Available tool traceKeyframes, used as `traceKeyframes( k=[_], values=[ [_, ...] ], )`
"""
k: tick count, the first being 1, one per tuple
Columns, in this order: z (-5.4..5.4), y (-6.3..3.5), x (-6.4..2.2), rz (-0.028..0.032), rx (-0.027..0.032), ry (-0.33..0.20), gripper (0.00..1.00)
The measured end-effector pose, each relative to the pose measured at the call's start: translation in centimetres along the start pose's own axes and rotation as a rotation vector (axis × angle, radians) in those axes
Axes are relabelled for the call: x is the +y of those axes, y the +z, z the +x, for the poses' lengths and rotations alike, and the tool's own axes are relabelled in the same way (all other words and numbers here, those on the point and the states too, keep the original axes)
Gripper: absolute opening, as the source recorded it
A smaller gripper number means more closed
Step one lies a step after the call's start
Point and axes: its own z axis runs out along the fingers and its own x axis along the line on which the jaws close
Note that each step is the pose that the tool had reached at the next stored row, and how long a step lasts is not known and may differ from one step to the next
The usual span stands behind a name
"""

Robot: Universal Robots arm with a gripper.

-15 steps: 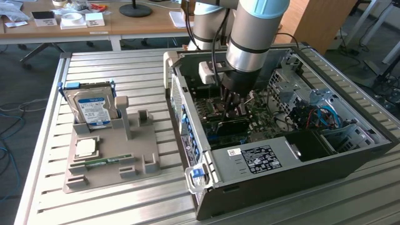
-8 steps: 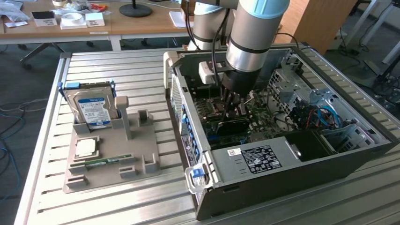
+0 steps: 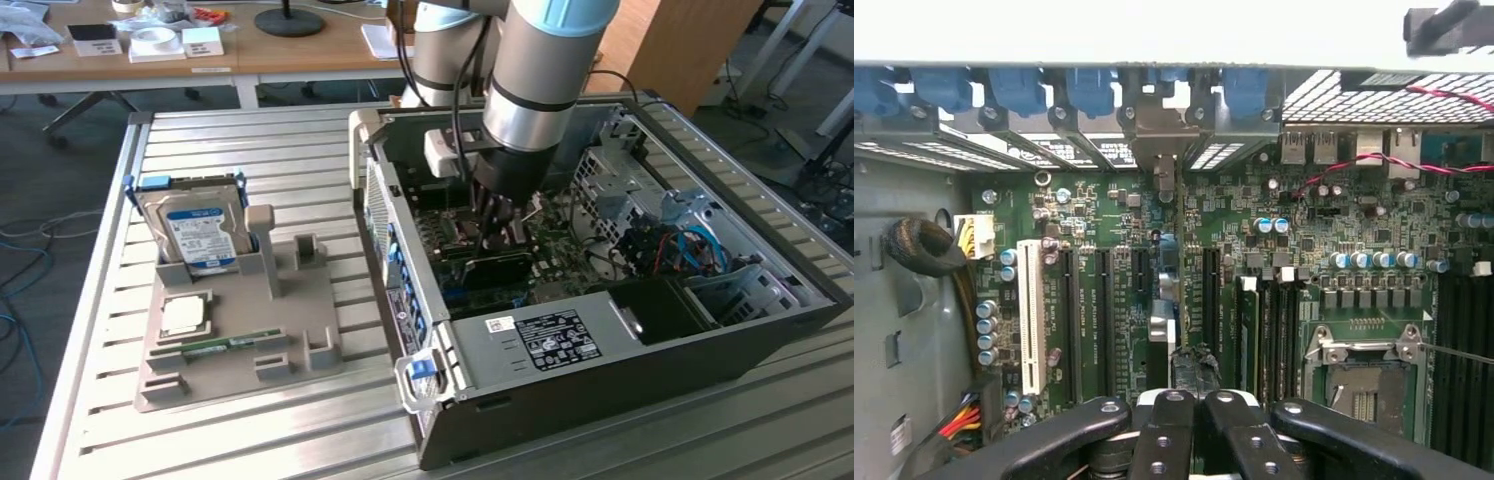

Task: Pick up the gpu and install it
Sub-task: 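Press down on the gpu until it lock into place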

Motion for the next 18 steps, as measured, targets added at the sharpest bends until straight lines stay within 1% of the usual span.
traceKeyframes(
  k=[12, 18],
  values=[
    [-0.1, -1.78, -0.12, 0.0, 0.0, 0.0, 0.11],
    [-0.1, -3.16, -0.2, 0.0001, 0.0, 0.001, 0.11]
  ],
)
